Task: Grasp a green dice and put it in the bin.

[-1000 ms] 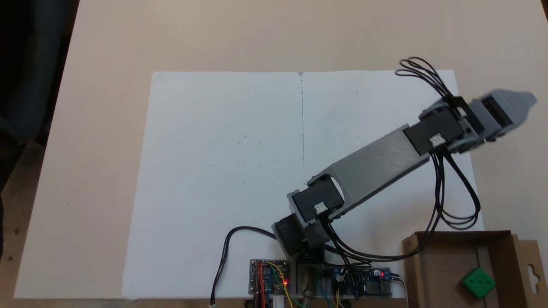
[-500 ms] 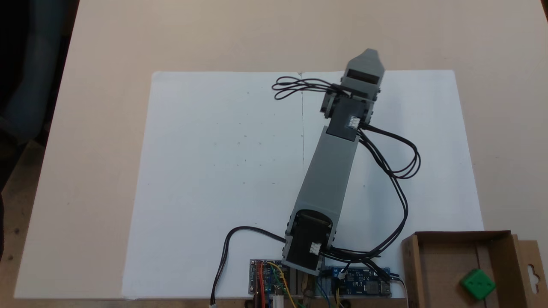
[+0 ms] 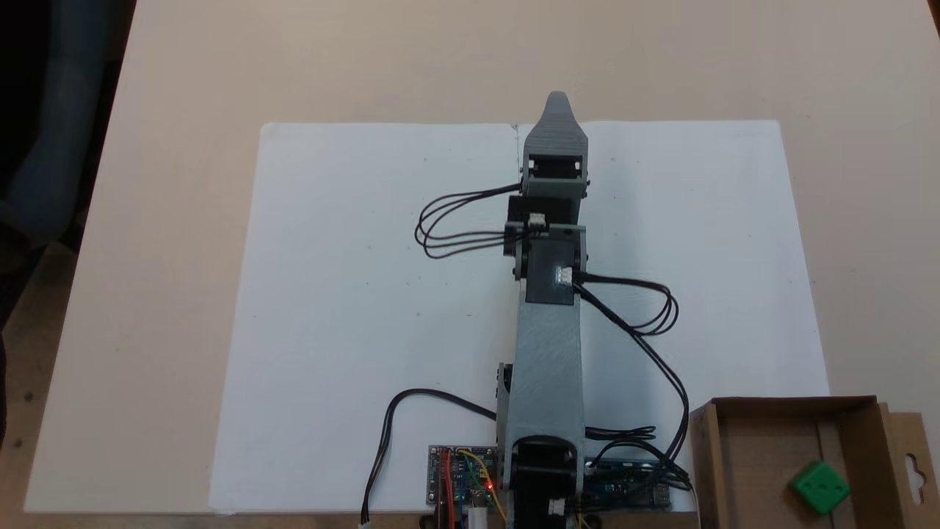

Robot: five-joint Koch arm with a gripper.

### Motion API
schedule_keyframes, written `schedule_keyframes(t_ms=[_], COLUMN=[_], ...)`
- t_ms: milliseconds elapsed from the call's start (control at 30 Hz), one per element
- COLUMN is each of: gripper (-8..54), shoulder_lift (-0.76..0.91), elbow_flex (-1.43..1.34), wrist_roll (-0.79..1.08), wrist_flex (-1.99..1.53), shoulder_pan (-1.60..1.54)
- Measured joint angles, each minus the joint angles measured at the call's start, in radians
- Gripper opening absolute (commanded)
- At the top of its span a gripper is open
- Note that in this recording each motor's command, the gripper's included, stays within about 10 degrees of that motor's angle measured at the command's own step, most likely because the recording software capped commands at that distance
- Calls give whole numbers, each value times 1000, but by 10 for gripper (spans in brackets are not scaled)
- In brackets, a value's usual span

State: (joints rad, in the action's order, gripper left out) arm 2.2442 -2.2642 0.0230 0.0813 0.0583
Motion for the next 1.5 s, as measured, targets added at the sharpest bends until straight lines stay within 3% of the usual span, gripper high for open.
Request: schedule_keyframes(t_ms=[367, 900, 1500], gripper=[430, 431, 435], shoulder_lift=[11, 11, 12], elbow_flex=[-397, -752, -801], wrist_roll=[0, 12, 14], wrist_flex=[334, 838, 1233], shoulder_pan=[-34, -98, -100])
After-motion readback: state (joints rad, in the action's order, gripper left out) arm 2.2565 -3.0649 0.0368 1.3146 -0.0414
